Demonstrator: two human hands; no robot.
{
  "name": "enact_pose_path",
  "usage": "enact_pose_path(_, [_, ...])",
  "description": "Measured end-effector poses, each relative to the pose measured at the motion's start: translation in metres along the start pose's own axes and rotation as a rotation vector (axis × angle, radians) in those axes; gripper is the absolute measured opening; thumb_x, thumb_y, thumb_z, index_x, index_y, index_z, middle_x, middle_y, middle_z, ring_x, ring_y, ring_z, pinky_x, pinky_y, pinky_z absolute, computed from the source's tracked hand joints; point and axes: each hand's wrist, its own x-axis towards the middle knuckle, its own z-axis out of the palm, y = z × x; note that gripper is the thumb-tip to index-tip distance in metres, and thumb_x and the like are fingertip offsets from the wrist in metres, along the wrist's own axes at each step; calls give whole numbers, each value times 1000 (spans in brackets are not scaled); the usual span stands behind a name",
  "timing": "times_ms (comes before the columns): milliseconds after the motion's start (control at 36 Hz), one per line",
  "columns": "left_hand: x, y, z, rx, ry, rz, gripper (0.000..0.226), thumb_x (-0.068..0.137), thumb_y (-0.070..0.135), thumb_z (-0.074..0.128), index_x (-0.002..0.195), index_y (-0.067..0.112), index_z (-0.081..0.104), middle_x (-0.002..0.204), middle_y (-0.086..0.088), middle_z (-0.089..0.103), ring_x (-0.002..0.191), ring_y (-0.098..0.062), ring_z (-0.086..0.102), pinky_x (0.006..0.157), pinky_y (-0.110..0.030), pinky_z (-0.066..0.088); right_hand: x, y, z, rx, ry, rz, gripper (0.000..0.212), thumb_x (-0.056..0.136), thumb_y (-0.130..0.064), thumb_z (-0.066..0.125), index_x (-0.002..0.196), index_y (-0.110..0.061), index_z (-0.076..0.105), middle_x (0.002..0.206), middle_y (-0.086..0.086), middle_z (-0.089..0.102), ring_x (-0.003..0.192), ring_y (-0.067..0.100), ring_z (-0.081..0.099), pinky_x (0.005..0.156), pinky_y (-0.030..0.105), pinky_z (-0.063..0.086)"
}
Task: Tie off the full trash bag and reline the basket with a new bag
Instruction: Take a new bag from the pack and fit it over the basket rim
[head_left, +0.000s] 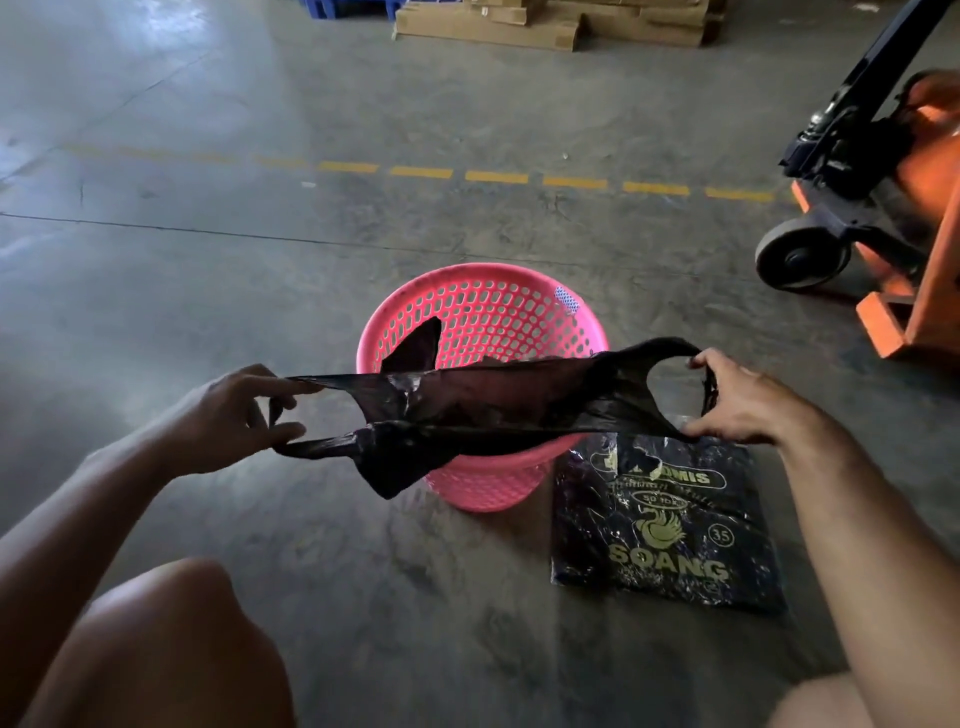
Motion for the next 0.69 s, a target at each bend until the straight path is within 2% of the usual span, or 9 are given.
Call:
enact_pose_path(56, [-6,3,1,-53,-9,11,48,64,53,87,99,71,61,97,8,66,60,-10,70,60,-31,59,-1,1,2,-16,-70,2,97,66,-34,92,146,-28,37,138,11,60,83,24,69,79,34,53])
enact_pose_path(83, [-9,2,3,-99,-22,-2,49,61,57,87,102,67,62,100,6,66,62,-12,71,59,-30,58,-1,1,4,-30,-107,-2,98,66,-33,92,147,-27,36,140,12,58,90,26,68,78,32,50])
enact_pose_path(167, [-15,-1,8,-125,-156,-22,72,57,53,91,119,52,54,109,5,63,70,-16,73,63,-30,58,-3,1,10,-90,-219,-16,107,64,-37,93,149,-26,30,148,13,52,122,32,58,97,36,47])
enact_pose_path(250, [-20,-5,13,-2,-326,-50,85,57,48,93,126,45,45,115,8,57,76,-10,75,69,-26,57,-5,-2,24,-170,-318,-32,113,57,-43,95,146,-27,27,144,11,56,123,31,57,107,43,45])
enact_pose_path(333, [-20,-12,19,144,-368,-101,92,51,63,89,125,46,38,112,12,55,74,-5,73,73,-24,54,-5,-7,40,-193,-301,-31,116,56,-44,95,147,-26,25,144,13,57,127,34,57,108,44,44])
enact_pose_path(389, [-15,-16,24,250,-342,-99,94,49,71,86,124,46,36,108,12,56,73,-4,69,72,-24,47,-1,-9,50,-186,-234,-26,119,55,-46,95,148,-29,23,144,15,58,127,36,57,107,47,46])
enact_pose_path(472, [-1,-16,29,268,-236,-91,96,50,63,91,126,37,39,104,7,59,75,0,59,72,-30,42,7,-8,59,-169,-117,-38,116,49,-54,93,139,-36,22,132,15,65,115,37,64,98,52,51])
enact_pose_path(611, [31,-13,11,217,50,-61,92,52,54,94,124,36,40,102,3,61,70,-18,67,73,-44,57,14,-8,48,-105,91,-39,104,53,-64,87,132,-35,25,121,18,67,107,42,66,85,48,55])
enact_pose_path(694, [50,-3,1,293,109,-59,91,54,55,93,124,39,38,104,6,58,76,-21,66,69,-46,57,23,-13,40,-8,177,-43,90,59,-50,89,129,-32,35,120,15,67,108,39,65,86,45,54])
